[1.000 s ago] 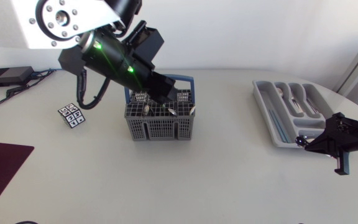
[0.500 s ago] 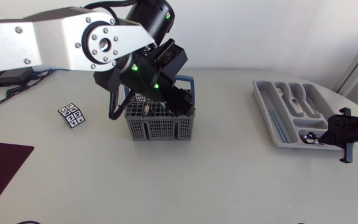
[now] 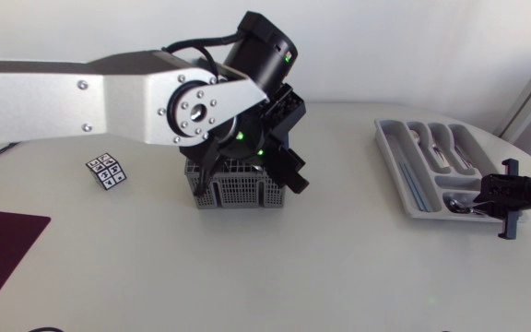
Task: Transfer all utensils from the basket to the drawer tray.
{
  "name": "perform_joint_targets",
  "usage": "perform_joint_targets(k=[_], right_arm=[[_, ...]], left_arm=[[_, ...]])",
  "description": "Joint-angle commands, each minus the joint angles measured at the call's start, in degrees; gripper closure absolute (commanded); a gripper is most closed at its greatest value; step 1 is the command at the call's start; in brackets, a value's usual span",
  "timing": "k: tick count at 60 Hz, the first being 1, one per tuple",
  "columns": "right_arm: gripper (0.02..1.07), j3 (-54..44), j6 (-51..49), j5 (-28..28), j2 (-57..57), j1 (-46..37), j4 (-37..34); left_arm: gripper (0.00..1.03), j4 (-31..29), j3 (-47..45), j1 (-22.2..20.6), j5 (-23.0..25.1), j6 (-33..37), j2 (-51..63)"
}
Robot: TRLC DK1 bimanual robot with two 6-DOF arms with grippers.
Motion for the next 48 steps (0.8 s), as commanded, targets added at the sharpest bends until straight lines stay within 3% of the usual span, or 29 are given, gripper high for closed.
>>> perform_joint_targets(k=[1, 12, 20, 32, 48], right_arm=[[0.52, -2.64, -0.01, 0.05, -3.52, 0.31, 1.64], [0.37, -5.19, 8.16, -2.94, -10.2, 1.18, 0.33], [0.37, -6.68, 14.66, -5.57, -14.59, 2.77, -4.6], [0.35, -11.87, 20.64, -14.01, -23.82, 6.46, -13.65], [0.35, -16.53, 33.12, -17.18, -31.56, 15.6, -14.88]], left_arm=[[0.44, 1.66, -1.56, -0.63, -2.28, 1.31, 2.45], [0.44, 2.1, 1.34, -1.42, -5.27, 0.69, 5.44], [0.47, 0.25, 4.24, -1.33, -6.85, -0.1, 7.82], [0.47, -3.09, 8.9, -1.33, -8.44, -2.39, 10.8], [0.53, -7.31, 15.58, -2.56, -10.46, -4.41, 14.94]])
